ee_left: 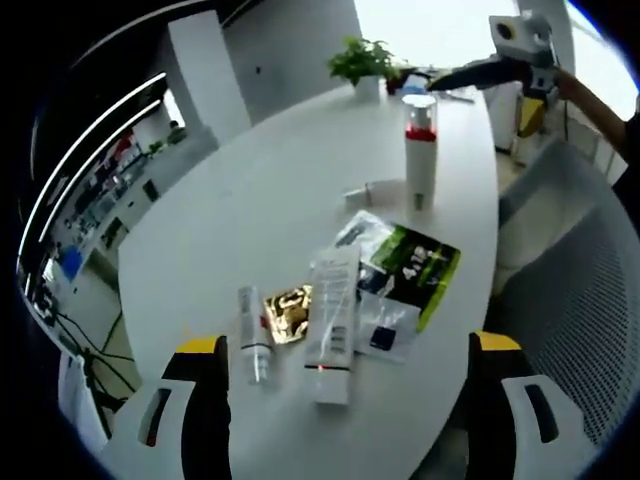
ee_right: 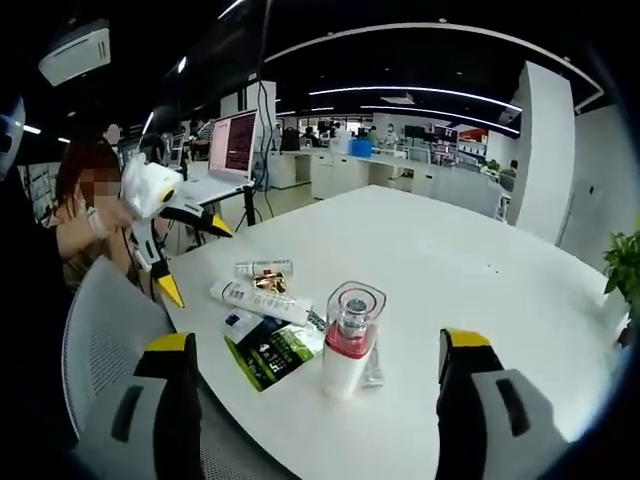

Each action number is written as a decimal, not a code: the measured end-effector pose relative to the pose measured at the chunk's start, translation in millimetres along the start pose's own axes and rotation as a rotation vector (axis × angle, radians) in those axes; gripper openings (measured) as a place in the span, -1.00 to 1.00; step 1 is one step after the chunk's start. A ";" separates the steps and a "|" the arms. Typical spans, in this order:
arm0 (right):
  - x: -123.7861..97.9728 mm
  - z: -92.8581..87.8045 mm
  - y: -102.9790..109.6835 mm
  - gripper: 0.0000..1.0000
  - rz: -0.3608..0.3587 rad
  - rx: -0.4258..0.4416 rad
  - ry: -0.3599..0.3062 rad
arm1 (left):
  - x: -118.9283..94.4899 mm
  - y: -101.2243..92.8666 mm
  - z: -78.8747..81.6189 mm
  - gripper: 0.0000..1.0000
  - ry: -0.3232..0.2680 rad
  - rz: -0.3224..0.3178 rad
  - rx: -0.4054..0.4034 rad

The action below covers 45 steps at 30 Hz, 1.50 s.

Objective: Arrange the skincare products in the storage area until every visible bottle or jar stands upright without overlapping.

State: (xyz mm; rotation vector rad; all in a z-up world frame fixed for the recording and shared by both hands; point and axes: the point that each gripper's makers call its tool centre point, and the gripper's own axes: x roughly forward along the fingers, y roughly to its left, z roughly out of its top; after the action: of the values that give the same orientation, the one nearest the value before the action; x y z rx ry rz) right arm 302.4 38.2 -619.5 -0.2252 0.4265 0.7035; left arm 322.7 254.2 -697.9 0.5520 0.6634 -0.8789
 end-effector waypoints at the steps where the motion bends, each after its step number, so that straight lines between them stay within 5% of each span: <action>1: 0.1 -0.2 -0.3 0.99 -0.003 -0.004 -0.002 | 0.8 0.2 -0.3 0.94 0.002 -0.003 -0.002; 6: 1.5 -2.0 -9.4 0.99 -0.047 -0.090 -0.008 | 3.2 -1.6 1.5 0.94 0.002 -0.021 -0.006; 45: 19.0 -24.9 -12.0 0.99 0.000 0.015 0.104 | 41.8 11.7 -1.5 0.88 0.081 -0.098 0.000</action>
State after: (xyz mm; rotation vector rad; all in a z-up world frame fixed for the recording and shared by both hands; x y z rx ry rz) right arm 315.8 31.8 -649.6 -0.2487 0.5307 0.6905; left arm 351.6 240.0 -727.1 0.5617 0.7694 -0.9519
